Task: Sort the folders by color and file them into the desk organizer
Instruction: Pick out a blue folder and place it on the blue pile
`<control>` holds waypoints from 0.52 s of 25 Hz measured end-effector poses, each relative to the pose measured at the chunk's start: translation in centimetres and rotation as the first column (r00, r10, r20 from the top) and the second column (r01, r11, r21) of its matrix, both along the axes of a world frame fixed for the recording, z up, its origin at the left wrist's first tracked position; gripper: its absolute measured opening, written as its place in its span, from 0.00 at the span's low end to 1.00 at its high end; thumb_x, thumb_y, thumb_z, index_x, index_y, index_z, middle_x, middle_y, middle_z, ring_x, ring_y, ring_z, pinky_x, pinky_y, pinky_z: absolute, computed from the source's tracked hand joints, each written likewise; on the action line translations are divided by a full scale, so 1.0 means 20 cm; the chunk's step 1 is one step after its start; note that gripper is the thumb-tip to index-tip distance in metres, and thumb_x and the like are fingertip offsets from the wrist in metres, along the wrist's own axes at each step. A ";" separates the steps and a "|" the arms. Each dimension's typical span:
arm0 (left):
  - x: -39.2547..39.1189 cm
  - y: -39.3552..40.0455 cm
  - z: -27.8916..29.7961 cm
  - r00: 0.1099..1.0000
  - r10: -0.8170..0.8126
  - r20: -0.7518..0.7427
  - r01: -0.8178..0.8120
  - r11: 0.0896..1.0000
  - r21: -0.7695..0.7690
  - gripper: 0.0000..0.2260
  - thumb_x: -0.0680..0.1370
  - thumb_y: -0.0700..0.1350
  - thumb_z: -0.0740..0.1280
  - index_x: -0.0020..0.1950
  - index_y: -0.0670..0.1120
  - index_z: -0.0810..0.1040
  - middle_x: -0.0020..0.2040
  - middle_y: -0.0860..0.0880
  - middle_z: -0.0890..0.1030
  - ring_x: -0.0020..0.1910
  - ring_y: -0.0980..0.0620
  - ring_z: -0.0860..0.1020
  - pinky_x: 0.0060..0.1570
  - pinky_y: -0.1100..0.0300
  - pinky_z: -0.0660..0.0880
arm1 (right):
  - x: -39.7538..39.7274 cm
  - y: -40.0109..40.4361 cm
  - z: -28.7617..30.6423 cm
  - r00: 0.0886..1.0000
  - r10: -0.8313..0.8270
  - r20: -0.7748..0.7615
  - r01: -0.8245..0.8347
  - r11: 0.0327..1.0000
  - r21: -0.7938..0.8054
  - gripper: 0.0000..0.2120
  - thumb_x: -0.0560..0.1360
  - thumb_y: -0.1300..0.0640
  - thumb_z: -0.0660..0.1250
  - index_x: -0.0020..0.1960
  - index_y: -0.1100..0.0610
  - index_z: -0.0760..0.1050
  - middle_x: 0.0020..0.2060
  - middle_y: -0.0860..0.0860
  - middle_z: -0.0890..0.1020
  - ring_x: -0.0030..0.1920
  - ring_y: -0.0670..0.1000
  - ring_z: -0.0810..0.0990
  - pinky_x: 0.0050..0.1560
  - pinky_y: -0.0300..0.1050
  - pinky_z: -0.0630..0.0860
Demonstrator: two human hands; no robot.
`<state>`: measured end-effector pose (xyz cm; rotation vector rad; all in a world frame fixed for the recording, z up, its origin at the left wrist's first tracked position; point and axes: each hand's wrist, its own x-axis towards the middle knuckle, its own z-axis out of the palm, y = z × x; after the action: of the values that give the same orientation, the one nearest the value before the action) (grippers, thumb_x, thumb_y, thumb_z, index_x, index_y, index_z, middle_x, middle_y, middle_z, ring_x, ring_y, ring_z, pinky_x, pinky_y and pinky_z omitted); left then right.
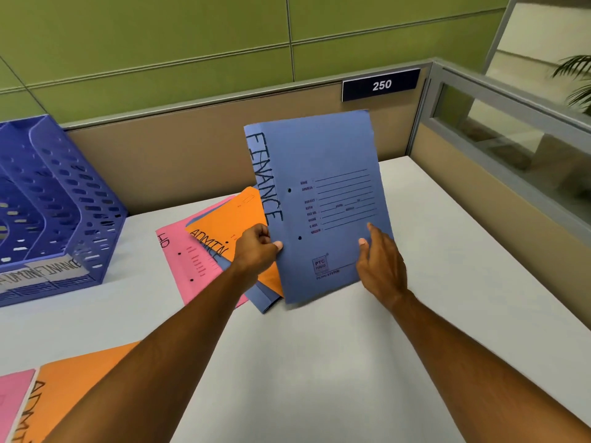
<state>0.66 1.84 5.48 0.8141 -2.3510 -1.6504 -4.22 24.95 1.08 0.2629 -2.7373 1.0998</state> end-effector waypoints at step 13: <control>0.69 -0.42 0.14 0.995 -0.096 -0.016 0.098 0.980 0.174 0.05 0.79 0.36 0.64 0.53 0.45 0.74 0.52 0.38 0.80 0.51 0.42 0.79 0.48 0.51 0.79 | 0.27 -0.08 0.23 0.900 0.196 0.389 0.126 0.738 -0.663 0.07 0.79 0.60 0.64 0.46 0.53 0.80 0.50 0.54 0.84 0.49 0.56 0.83 0.48 0.49 0.81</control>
<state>14.40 -6.60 8.21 0.7303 -2.2994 -1.9174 1.12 23.37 5.58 -0.0574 -2.4089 2.3129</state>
